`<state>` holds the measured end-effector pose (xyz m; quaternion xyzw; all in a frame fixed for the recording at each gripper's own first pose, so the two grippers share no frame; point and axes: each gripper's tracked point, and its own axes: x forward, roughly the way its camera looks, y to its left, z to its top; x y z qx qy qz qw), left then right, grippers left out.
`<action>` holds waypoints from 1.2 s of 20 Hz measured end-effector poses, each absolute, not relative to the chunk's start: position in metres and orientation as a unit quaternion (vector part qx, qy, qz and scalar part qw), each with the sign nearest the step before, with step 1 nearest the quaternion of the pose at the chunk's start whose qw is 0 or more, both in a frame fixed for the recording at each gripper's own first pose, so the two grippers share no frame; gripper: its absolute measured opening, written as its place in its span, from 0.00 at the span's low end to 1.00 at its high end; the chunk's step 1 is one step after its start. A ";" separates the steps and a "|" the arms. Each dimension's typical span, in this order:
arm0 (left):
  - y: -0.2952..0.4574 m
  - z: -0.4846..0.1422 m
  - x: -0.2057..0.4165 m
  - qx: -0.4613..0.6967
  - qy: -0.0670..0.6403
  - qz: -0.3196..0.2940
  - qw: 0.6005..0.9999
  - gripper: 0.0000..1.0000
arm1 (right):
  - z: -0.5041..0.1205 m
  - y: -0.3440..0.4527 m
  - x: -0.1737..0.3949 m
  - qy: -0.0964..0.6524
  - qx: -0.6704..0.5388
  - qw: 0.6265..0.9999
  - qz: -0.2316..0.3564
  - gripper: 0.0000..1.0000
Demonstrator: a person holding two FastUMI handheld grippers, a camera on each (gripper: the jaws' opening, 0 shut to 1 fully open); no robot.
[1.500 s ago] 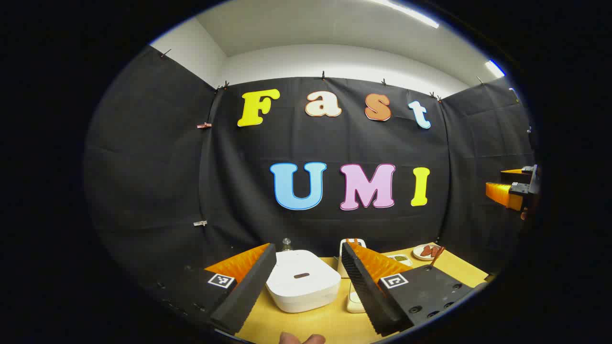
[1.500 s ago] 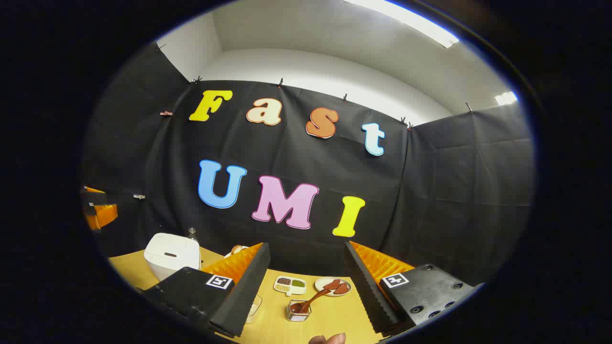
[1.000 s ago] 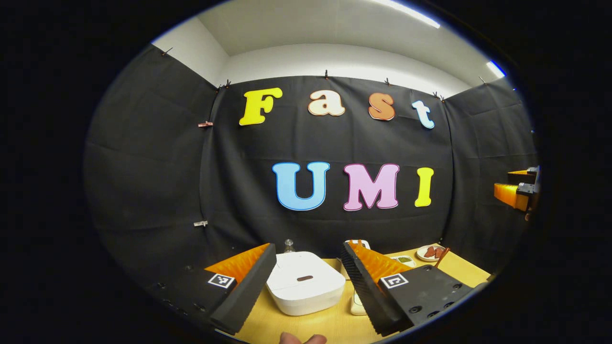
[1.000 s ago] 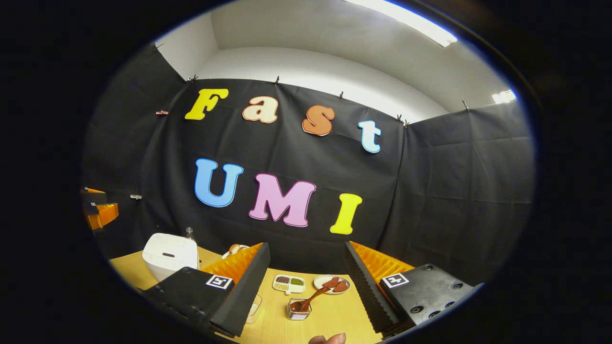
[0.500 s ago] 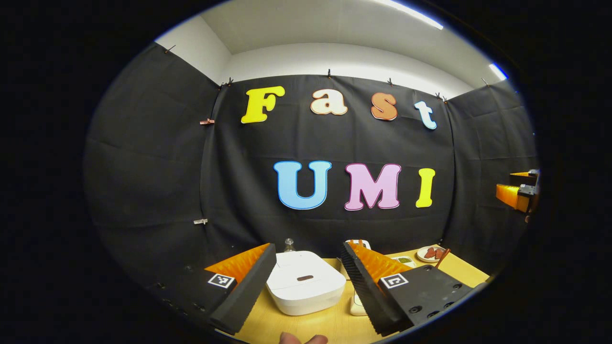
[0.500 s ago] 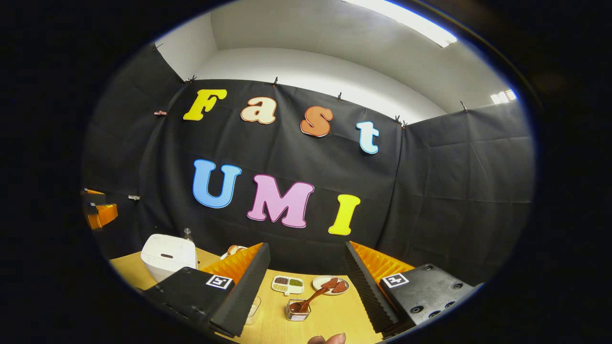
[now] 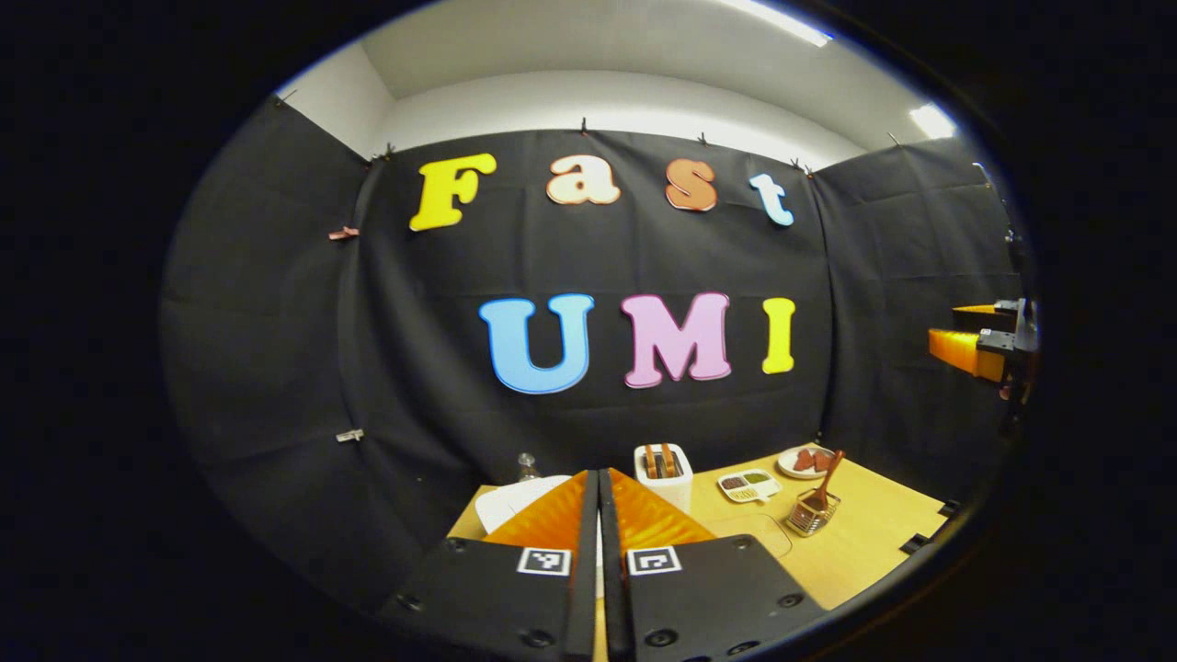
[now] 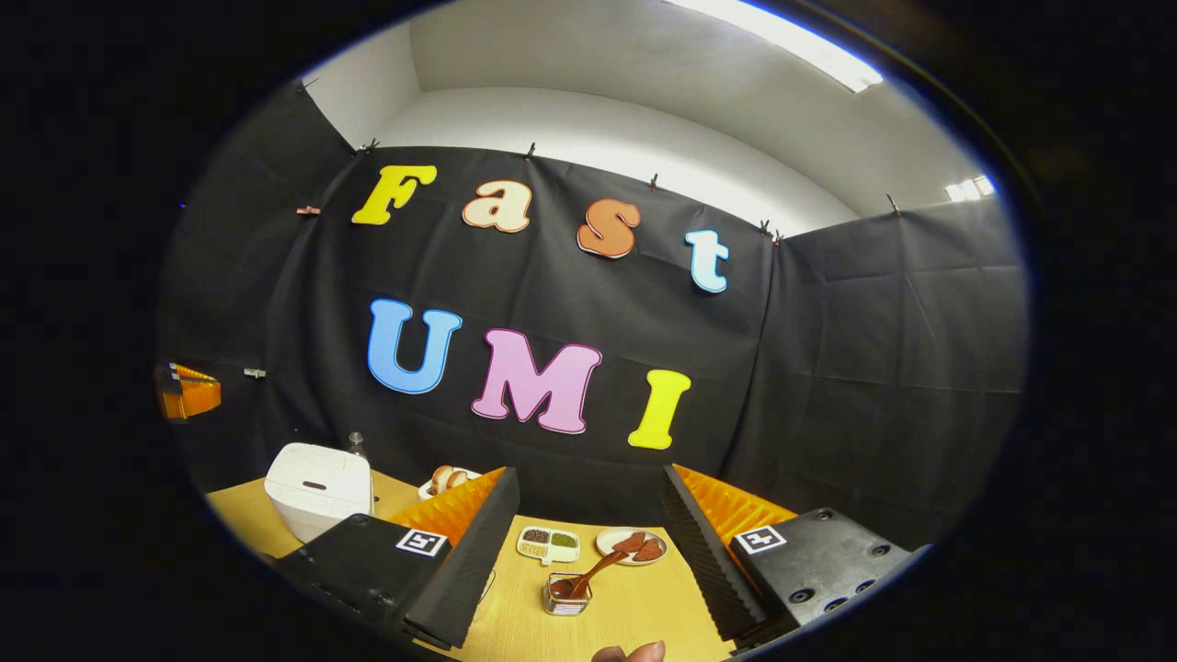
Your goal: Close the left gripper, press the button to open the rice cooker; take a wooden spoon from the chopstick holder with the right hand, scoop a spoonful of rice and pour it into the rice cooker, then put the wooden spoon back into the chopstick holder.
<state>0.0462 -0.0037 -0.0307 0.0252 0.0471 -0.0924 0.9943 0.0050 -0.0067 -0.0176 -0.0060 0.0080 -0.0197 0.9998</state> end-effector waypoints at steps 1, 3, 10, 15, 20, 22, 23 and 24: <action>-0.006 -0.038 0.047 0.019 0.063 -0.112 0.992 0.08 | -0.018 -0.007 0.006 0.008 -0.007 1.000 -0.020 0.97; -0.023 -0.059 0.048 0.000 0.109 -0.185 0.977 0.07 | -0.020 -0.011 0.006 0.010 -0.013 1.000 -0.020 0.97; 0.014 -0.103 0.119 0.050 0.208 -0.239 0.947 0.07 | -0.029 -0.028 0.012 0.017 -0.020 0.999 -0.033 0.97; 0.021 -0.139 0.178 0.098 0.266 -0.271 0.920 0.07 | -0.038 -0.042 0.018 0.026 -0.025 0.998 -0.050 0.97; 0.018 -0.196 0.226 0.129 0.336 -0.303 0.883 0.07 | -0.047 -0.057 0.019 0.034 -0.023 0.996 -0.082 0.97; 0.020 -0.218 0.236 0.137 0.362 -0.311 0.868 0.07 | -0.049 -0.061 0.017 0.036 -0.023 0.995 -0.094 0.97; 0.019 -0.228 0.242 0.137 0.372 -0.316 0.862 0.07 | -0.051 -0.063 0.016 0.038 -0.027 0.994 -0.097 0.97; 0.018 -0.235 0.246 0.136 0.381 -0.319 0.857 0.07 | -0.053 -0.065 0.015 0.041 -0.030 0.994 -0.101 0.97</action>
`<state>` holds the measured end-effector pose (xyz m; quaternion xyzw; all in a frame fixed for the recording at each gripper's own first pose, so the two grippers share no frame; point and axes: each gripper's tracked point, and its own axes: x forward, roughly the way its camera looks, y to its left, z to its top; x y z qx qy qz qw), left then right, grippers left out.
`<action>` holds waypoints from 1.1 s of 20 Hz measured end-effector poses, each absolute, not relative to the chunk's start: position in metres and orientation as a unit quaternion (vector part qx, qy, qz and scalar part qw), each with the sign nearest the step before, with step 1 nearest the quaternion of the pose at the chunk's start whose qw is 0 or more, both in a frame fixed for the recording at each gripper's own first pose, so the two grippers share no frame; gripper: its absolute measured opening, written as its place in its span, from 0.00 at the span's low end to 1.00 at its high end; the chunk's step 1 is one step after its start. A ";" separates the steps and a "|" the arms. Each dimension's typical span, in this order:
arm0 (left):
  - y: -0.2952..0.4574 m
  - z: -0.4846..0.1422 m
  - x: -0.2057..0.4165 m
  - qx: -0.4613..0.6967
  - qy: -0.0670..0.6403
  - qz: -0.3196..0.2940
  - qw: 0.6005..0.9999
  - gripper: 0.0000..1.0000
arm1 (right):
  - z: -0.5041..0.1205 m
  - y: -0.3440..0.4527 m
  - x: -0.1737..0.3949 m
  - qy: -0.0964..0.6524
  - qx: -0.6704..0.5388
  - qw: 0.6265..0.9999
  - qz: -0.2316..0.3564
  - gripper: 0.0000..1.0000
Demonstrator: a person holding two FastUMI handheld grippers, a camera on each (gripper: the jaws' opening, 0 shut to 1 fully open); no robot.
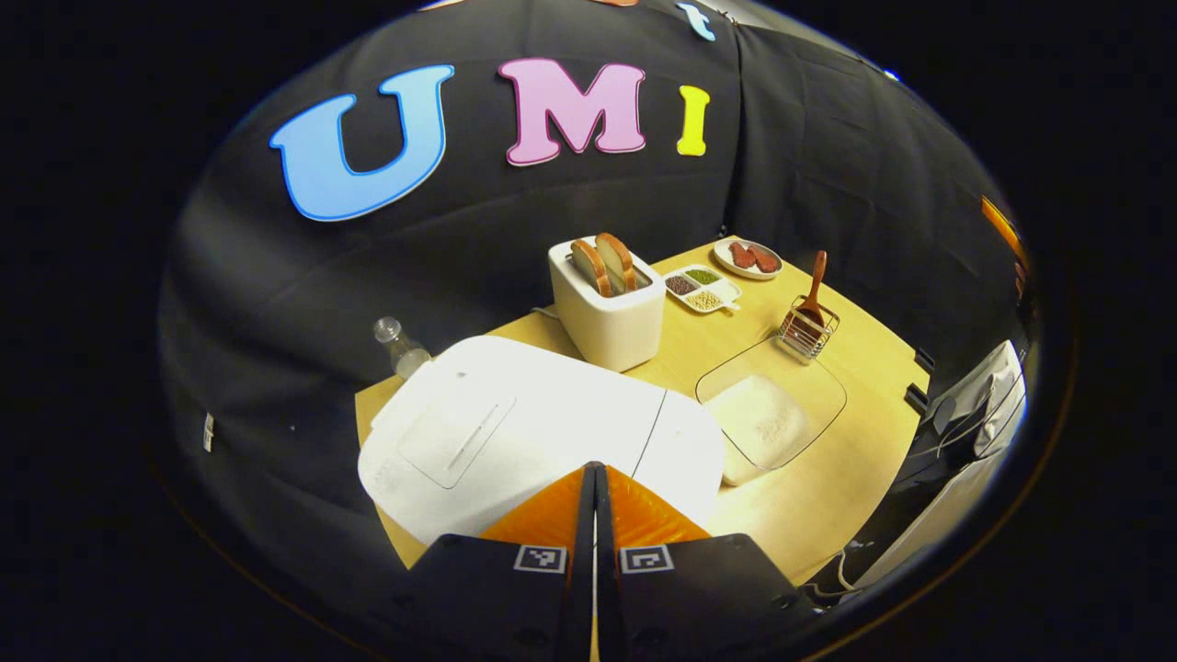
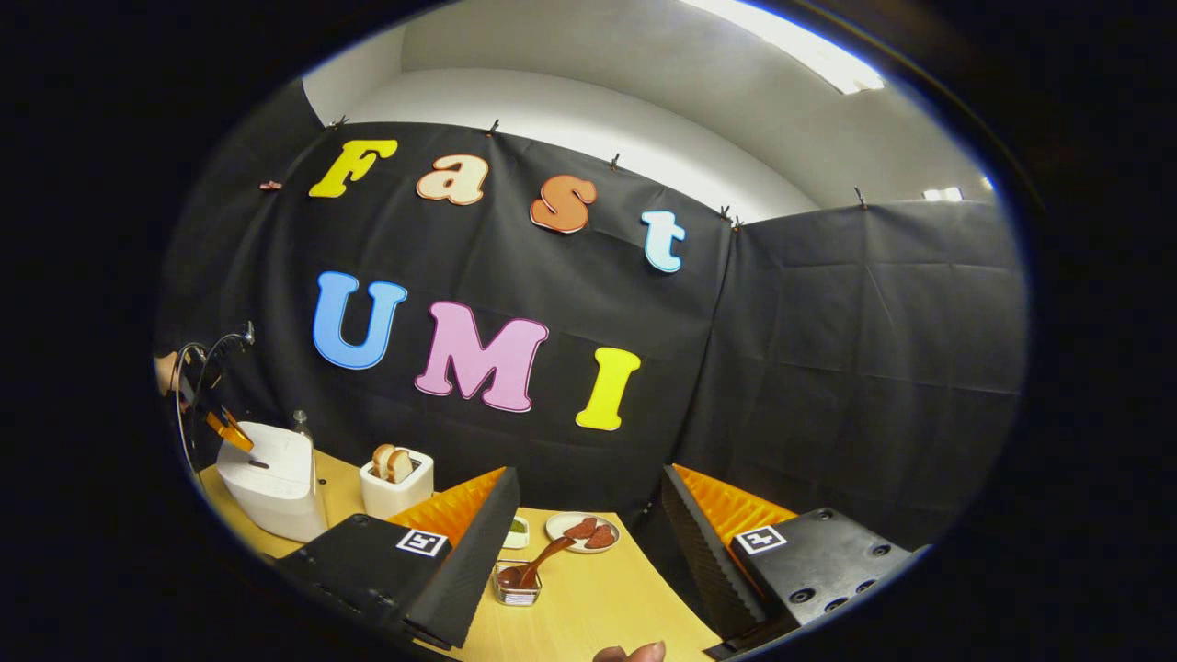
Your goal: Close the left gripper, press the button to open the rice cooker; take a wooden spoon from the chopstick holder with the right hand, scoop a spoonful of rice and pour it into the rice cooker, then put the wooden spoon back into the chopstick holder.
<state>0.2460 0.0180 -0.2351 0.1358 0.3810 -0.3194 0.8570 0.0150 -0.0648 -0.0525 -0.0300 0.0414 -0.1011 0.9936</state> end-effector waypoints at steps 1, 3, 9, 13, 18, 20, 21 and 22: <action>0.018 -0.242 0.249 0.136 0.389 -0.323 0.852 0.07 | -0.054 -0.066 0.014 0.044 -0.032 0.993 -0.104 0.97; 0.018 -0.252 0.253 0.144 0.399 -0.325 0.845 0.07 | -0.055 -0.070 0.015 0.045 -0.033 0.992 -0.112 0.98; 0.022 -0.270 0.254 0.175 0.421 -0.330 0.827 0.07 | -0.059 -0.074 0.016 0.051 -0.033 0.991 -0.119 0.97; 0.023 -0.277 0.251 0.211 0.432 -0.330 0.812 0.08 | -0.060 -0.071 0.017 0.053 -0.028 0.991 -0.121 0.97; 0.021 -0.250 0.264 0.215 0.390 -0.306 0.841 0.07 | -0.062 -0.071 0.013 0.055 -0.029 0.991 -0.119 0.97; 0.030 -0.210 0.277 0.207 0.328 -0.267 0.882 0.07 | -0.059 -0.075 0.007 0.051 -0.033 0.991 -0.122 0.97; 0.039 -0.190 0.281 0.207 0.293 -0.240 0.902 0.07 | -0.058 -0.076 0.005 0.051 -0.032 0.991 -0.123 0.97; 0.049 -0.166 0.287 0.209 0.255 -0.204 0.922 0.08 | -0.059 -0.077 0.003 0.051 -0.029 0.991 -0.123 0.98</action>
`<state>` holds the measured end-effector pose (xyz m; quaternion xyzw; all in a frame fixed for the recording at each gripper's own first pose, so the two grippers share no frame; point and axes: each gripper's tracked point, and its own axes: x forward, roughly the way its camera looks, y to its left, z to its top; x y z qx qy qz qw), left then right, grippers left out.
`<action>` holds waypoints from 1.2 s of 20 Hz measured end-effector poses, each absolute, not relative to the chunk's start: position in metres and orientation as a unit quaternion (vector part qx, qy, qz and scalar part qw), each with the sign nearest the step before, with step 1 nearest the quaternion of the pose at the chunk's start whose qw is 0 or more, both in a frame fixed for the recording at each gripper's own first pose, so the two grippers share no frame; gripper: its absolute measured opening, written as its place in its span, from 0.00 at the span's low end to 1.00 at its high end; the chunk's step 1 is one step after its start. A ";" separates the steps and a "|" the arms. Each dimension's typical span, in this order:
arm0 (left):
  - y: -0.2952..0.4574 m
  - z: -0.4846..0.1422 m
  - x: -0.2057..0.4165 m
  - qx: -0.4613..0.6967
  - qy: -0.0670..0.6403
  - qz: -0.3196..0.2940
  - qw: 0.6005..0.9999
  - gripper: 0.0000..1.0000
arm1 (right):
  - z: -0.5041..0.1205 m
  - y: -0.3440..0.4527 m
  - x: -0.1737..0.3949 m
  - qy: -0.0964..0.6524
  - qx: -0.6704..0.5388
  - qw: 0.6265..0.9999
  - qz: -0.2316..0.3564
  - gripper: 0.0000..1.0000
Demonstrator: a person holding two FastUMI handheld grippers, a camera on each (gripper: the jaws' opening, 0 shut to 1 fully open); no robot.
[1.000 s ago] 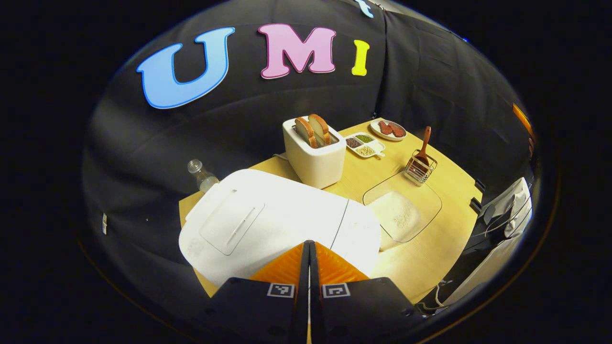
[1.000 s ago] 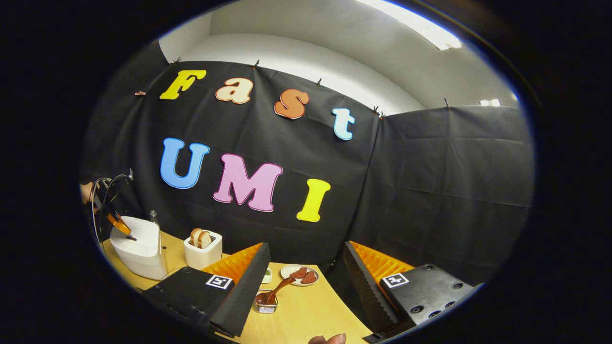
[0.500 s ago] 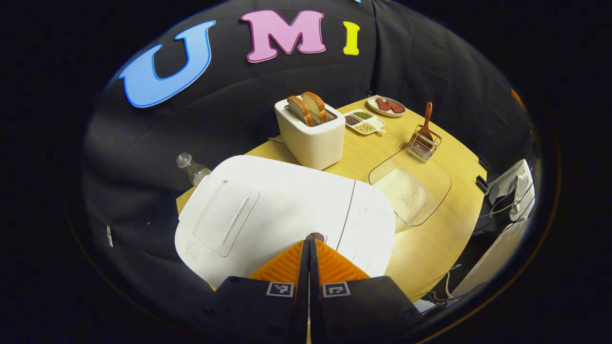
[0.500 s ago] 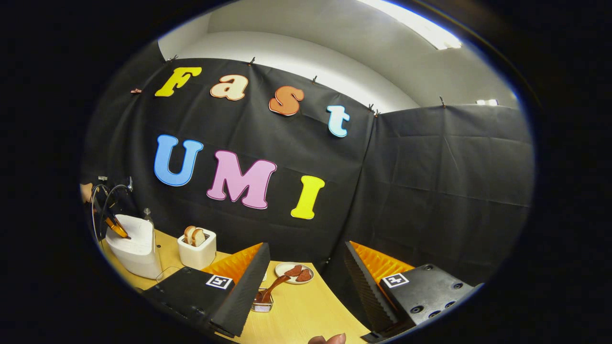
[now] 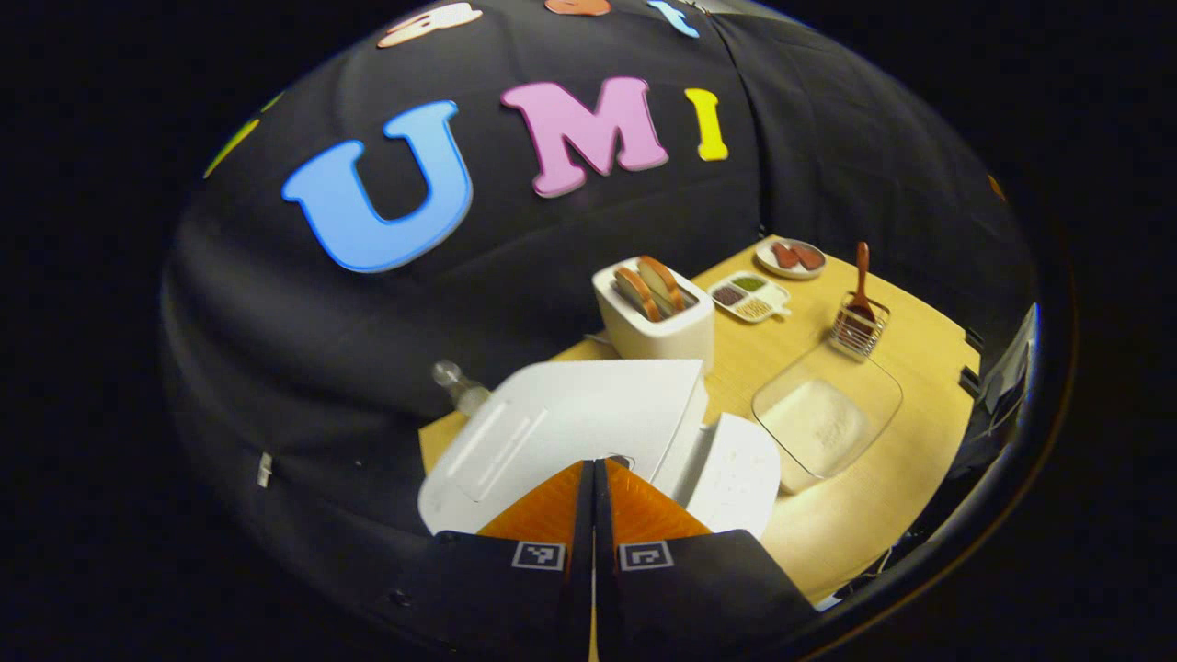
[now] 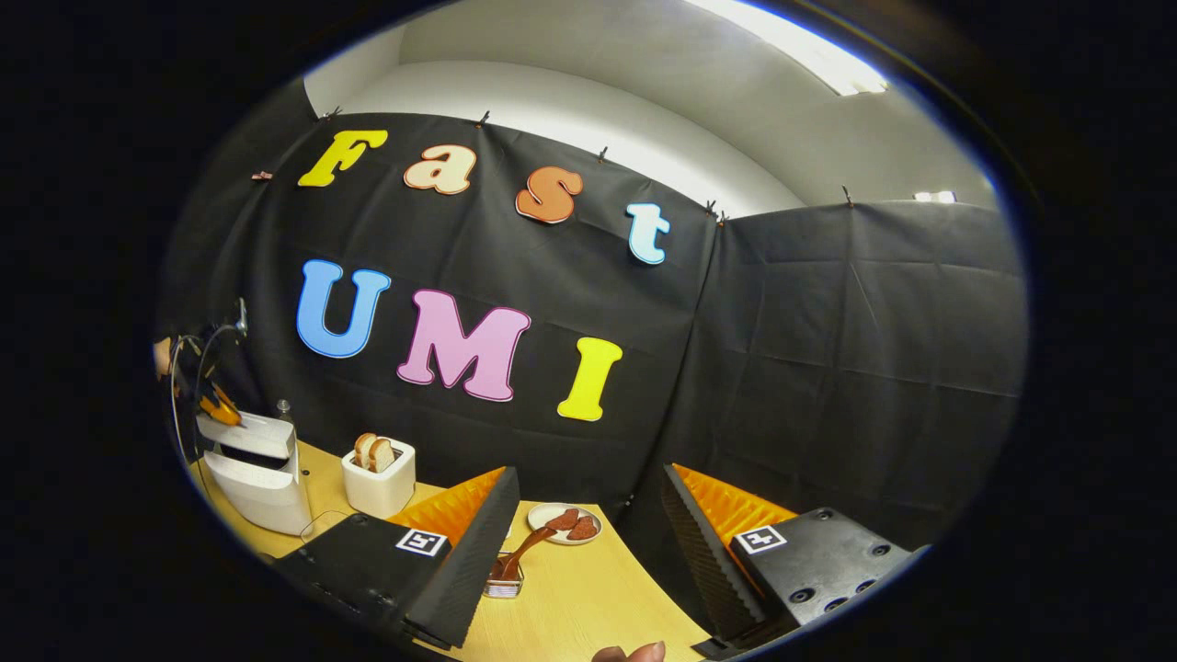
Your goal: Close the left gripper, press the button to open the rice cooker; take a wooden spoon from the chopstick holder with the right hand, scoop a spoonful of rice and pour it into the rice cooker, then put the wooden spoon back into the chopstick holder.
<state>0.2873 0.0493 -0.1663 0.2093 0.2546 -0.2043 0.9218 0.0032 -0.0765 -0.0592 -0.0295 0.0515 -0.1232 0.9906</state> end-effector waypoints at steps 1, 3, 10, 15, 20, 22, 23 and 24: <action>0.063 -0.140 0.294 0.215 0.207 -0.159 0.941 0.08 | -0.059 -0.078 0.002 0.052 -0.027 0.991 -0.123 0.98; 0.088 -0.096 0.289 0.220 0.136 -0.077 0.963 0.08 | -0.061 -0.079 0.000 0.053 -0.020 0.991 -0.122 0.97; 0.082 -0.041 0.209 0.082 0.033 -0.047 0.995 0.41 | -0.057 -0.070 -0.006 0.041 -0.019 0.994 -0.100 0.97; 0.071 -0.019 0.161 0.047 0.003 -0.038 0.998 0.96 | -0.064 -0.067 -0.002 0.043 -0.020 0.996 -0.077 0.97; 0.058 -0.002 0.124 0.054 -0.015 0.000 0.998 0.96 | -0.080 -0.066 0.011 0.046 0.011 0.998 -0.044 0.98; 0.046 0.004 0.108 0.057 -0.026 0.004 0.998 0.97 | -0.096 -0.065 0.019 0.054 0.025 0.998 -0.026 0.98; 0.040 0.006 0.101 0.053 -0.032 0.004 0.998 0.97 | -0.106 -0.064 0.024 0.063 0.030 0.997 -0.016 0.97; 0.034 0.008 0.094 0.046 -0.034 0.006 0.998 0.97 | -0.117 -0.063 0.029 0.074 0.037 0.997 -0.004 0.97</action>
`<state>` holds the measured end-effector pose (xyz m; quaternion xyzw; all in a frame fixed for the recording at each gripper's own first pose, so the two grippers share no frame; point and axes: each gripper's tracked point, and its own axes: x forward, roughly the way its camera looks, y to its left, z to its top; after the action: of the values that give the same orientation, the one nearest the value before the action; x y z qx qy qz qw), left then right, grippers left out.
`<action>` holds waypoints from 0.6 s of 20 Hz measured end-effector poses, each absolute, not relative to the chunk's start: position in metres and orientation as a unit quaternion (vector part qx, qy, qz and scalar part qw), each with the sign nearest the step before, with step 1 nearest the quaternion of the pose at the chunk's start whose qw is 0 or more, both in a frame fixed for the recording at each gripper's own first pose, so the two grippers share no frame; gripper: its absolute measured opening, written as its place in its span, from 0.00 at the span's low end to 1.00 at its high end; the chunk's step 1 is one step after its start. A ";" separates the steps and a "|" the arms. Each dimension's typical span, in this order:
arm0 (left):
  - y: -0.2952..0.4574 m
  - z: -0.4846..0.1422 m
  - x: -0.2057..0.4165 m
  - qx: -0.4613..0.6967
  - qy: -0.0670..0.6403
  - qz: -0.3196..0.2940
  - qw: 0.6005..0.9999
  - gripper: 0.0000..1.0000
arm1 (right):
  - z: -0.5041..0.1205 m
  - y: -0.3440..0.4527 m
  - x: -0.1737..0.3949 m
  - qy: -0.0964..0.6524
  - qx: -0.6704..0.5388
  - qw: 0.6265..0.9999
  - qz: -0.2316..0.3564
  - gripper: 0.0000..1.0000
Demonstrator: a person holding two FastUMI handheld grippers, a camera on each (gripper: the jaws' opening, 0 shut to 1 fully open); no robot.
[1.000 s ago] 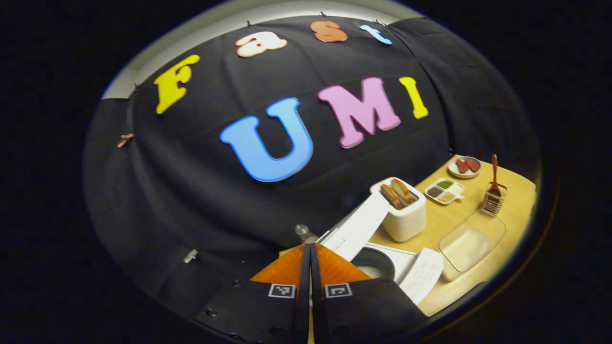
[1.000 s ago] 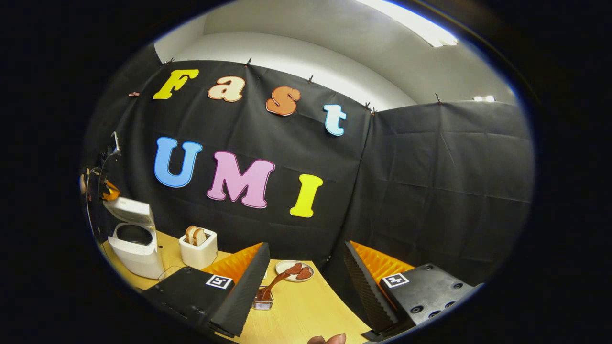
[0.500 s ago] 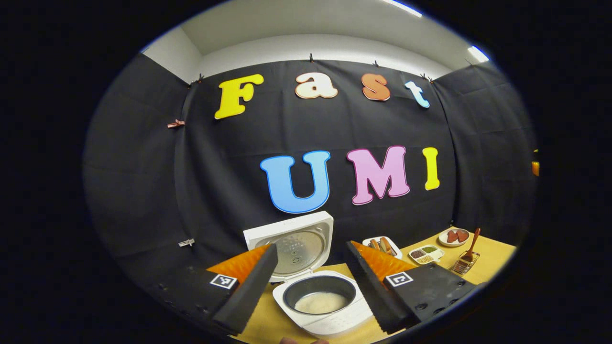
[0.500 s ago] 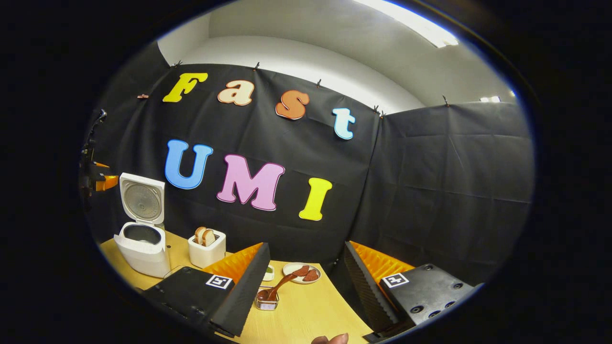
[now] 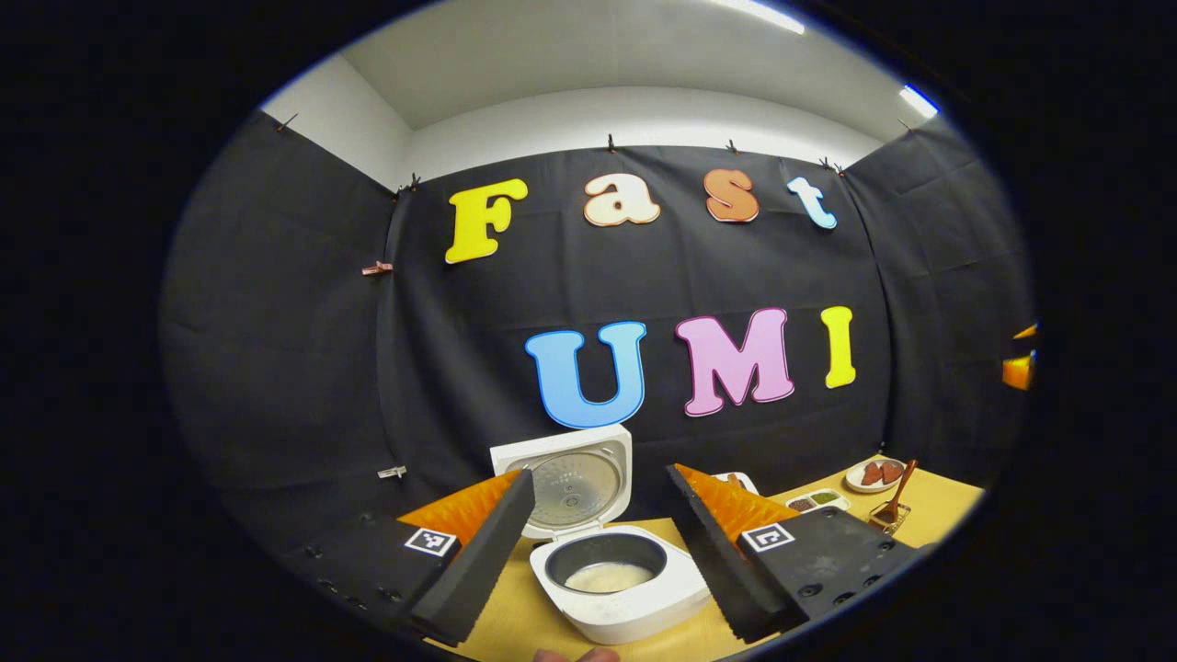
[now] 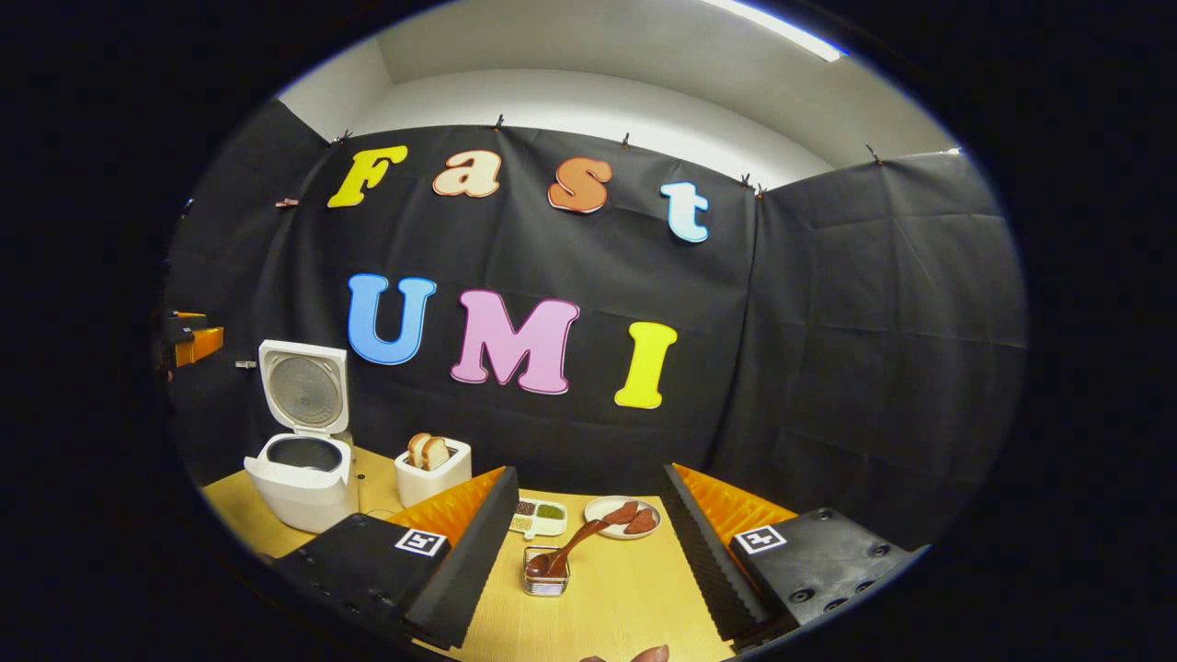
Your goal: Close the left gripper, press the button to open the rice cooker; take a wooden spoon from the chopstick holder with the right hand, scoop a spoonful of rice and pour it into the rice cooker, then put the wooden spoon back into the chopstick holder.
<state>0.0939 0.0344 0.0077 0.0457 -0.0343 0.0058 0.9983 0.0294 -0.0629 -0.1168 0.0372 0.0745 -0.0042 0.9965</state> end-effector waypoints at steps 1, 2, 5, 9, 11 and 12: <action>0.030 0.006 0.088 0.040 -0.035 0.007 0.999 0.97 | -0.129 -0.062 0.034 0.086 0.047 0.995 0.007 0.98; 0.024 0.004 0.082 0.034 -0.033 0.008 0.999 0.97 | -0.137 -0.062 0.041 0.092 0.057 0.994 0.015 0.98; 0.010 -0.003 0.065 0.018 -0.027 0.011 0.999 0.96 | -0.165 -0.065 0.061 0.101 0.079 0.991 0.027 0.98; -0.001 -0.010 0.052 0.016 -0.010 0.022 1.000 0.97 | -0.212 -0.067 0.092 0.130 0.089 0.987 0.039 0.98; -0.009 -0.009 0.048 0.019 -0.007 0.026 0.999 0.97 | -0.236 -0.067 0.111 0.146 0.105 0.983 0.045 0.98; -0.013 -0.008 0.046 0.020 -0.004 0.026 0.999 0.97 | -0.249 -0.068 0.121 0.155 0.111 0.981 0.045 0.98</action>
<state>0.0461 -0.0130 -0.0079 0.0198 -0.0045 0.0260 0.9995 0.1215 -0.0678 -0.2494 0.1106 0.1552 0.0451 0.9806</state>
